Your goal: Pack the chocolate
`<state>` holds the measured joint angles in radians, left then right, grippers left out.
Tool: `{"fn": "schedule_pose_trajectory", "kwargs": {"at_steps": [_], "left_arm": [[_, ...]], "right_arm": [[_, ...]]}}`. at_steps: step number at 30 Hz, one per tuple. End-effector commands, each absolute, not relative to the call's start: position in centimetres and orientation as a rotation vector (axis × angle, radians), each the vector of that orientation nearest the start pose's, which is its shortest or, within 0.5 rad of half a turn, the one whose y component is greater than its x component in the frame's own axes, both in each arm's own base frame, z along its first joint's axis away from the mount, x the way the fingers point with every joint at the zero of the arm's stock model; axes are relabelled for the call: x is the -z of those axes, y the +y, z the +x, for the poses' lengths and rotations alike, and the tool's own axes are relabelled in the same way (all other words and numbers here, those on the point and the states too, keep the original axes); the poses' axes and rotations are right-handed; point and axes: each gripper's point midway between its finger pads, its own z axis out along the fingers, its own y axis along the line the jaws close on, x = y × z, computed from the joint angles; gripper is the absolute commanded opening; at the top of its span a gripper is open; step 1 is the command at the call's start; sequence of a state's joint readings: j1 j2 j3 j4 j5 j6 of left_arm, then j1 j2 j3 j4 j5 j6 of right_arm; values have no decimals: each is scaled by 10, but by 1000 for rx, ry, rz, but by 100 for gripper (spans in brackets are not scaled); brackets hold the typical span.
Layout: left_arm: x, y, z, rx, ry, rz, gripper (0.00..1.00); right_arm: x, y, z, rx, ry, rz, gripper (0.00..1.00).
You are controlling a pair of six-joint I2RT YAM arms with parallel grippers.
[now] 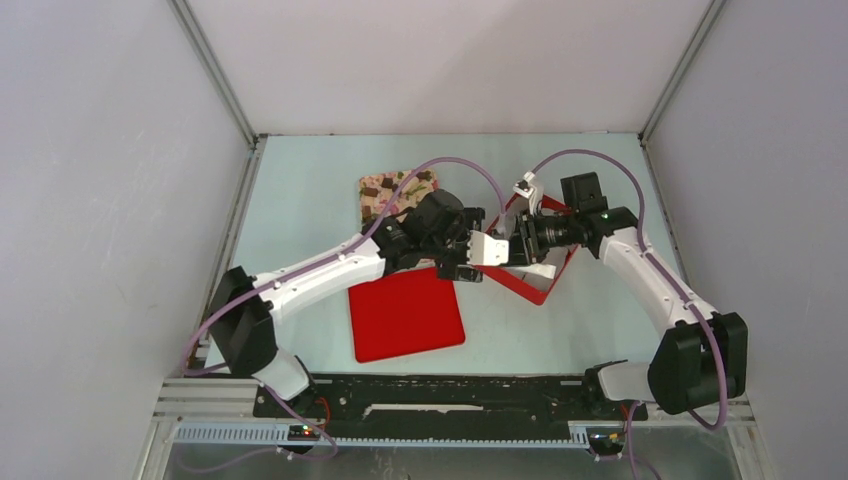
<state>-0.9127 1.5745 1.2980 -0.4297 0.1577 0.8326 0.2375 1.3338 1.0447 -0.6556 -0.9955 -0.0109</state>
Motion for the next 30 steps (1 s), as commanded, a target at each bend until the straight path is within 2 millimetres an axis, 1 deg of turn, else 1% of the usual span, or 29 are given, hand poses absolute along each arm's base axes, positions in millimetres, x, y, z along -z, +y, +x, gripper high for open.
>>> {"fn": "schedule_pose_trajectory", "kwargs": {"at_steps": [1, 3, 5, 7, 9, 11, 13, 14, 16, 18, 20, 22, 23, 27, 30], "left_arm": [[-206, -326, 270, 153, 1377, 1782, 99], [-204, -302, 266, 117, 1431, 1764, 100], [-202, -274, 266, 78, 1527, 1714, 100], [-204, -244, 269, 71, 1636, 1599, 100], [-216, -213, 275, 104, 1741, 1394, 100], [-231, -180, 283, 140, 1845, 1121, 100], [-244, -147, 289, 172, 1930, 844, 100], [-246, -131, 292, 177, 1961, 721, 100], [-246, -101, 292, 191, 2006, 509, 100], [-234, -78, 290, 220, 2058, 310, 100], [-220, -62, 282, 275, 2067, 204, 100], [-216, -47, 278, 285, 2036, 118, 100], [-215, -36, 277, 257, 2021, 81, 100], [-198, -19, 269, 143, 2041, 111, 100], [-183, -19, 268, 123, 2054, 173, 100]], "right_arm": [[-197, 192, 249, -1093, 2209, -730, 17], [-198, 185, 257, -996, 2193, -729, 17], [-201, 179, 265, -904, 2170, -734, 17], [-205, 175, 269, -817, 2148, -769, 18], [-210, 174, 272, -727, 2124, -819, 20], [-216, 174, 276, -635, 2091, -868, 24], [-224, 175, 283, -554, 2055, -904, 29], [-227, 177, 285, -531, 2041, -921, 32], [-230, 183, 291, -498, 2034, -955, 33], [-233, 189, 299, -470, 2035, -978, 33], [-235, 197, 305, -457, 2036, -1002, 33], [-236, 206, 310, -445, 2038, -1030, 34], [-235, 210, 313, -436, 2040, -1041, 35], [-229, 227, 323, -397, 2062, -1088, 36], [-223, 240, 327, -393, 2084, -1124, 36]]}}
